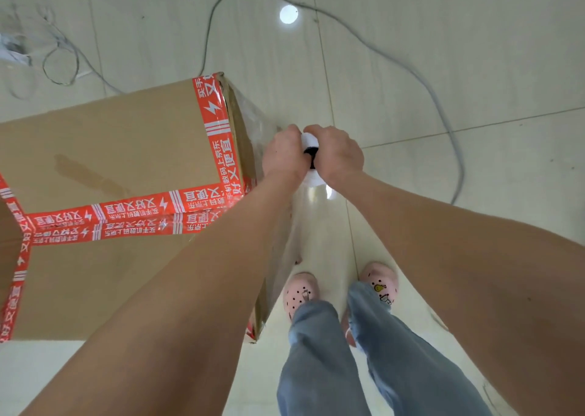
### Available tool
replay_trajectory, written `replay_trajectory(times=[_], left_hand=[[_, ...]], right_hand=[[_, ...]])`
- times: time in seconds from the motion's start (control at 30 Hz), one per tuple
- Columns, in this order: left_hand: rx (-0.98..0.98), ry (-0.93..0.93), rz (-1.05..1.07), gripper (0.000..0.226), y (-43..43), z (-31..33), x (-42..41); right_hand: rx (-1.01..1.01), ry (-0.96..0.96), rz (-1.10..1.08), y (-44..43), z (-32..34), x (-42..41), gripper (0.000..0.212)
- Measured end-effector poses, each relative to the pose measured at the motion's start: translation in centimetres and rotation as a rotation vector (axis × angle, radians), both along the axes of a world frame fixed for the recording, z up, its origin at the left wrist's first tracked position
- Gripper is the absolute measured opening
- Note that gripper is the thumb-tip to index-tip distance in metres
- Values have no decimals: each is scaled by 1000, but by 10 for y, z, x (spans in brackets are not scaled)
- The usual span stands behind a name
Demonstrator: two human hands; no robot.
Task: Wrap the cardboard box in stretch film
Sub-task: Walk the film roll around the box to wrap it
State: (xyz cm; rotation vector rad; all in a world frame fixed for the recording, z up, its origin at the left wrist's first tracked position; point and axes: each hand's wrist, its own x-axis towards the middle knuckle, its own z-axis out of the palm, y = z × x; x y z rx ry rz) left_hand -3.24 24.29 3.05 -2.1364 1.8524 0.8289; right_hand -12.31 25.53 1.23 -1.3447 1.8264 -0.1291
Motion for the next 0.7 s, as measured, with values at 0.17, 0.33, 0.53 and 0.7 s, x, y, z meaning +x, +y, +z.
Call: replay_trajectory(times=[0.17,0.33,0.53,0.7], left_hand=[[-5,-51,111,31,-31,-4,9],[48,-87,-143,30,-52,-2,11],[131,-154,-374,11,-87,2,3],[64,-326,-477,30,-111,8,5]], right_hand=[[48,-189,-294,-19,-2,9,47],[382,-322,-460,-34,-2,17,45],[184,-115,-245,-67,-2,7,38],[53,53,4,-93,4,3,43]])
